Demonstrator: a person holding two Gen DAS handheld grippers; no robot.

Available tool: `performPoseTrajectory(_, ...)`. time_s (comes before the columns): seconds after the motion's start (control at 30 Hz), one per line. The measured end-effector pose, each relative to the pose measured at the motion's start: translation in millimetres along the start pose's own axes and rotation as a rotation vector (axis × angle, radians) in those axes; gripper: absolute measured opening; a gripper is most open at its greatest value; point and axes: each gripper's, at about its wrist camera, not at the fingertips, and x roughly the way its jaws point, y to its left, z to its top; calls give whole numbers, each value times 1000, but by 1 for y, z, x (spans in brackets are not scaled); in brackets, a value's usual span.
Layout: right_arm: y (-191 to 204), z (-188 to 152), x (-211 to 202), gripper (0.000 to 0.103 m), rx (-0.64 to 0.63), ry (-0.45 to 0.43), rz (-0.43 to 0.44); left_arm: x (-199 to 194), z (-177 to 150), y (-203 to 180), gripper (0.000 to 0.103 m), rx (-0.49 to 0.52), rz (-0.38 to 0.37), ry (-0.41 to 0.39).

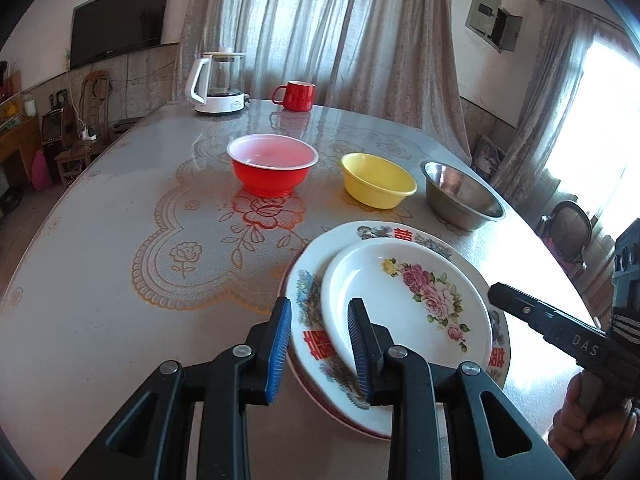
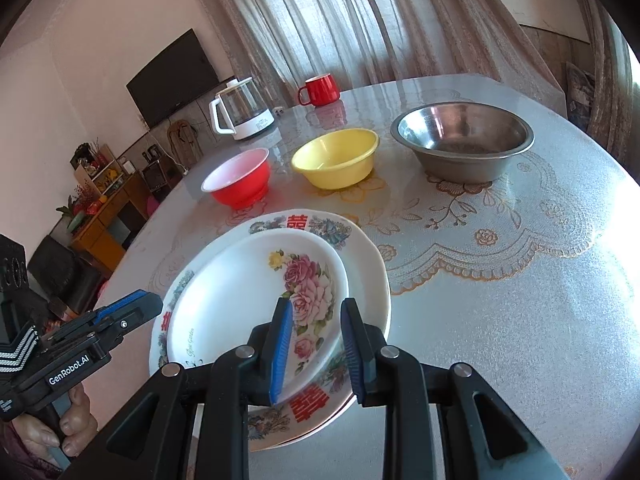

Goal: Organize plates and bowls
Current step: 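Lower the rose-pattern plate onto the stack and open both grippers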

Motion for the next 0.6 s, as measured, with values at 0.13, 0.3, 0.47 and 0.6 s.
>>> performPoseTrajectory(0.13, -7, 8, -10, 26, 44, -56, -16, 4, -2, 14, 42, -52, 31, 15)
performPoseTrajectory(0.3, -27, 7, 4, 26, 140, 0, -56, 7, -9, 22, 44, -69, 32, 38)
performPoseTrajectory(0.47, -39, -2, 14, 20, 193, 51, -36, 9, -14, 14, 37, -14, 15, 54)
performPoseTrajectory(0.6, -26, -2, 13, 19, 102, 40, -81, 13, -17, 6, 25, 25, 16, 58)
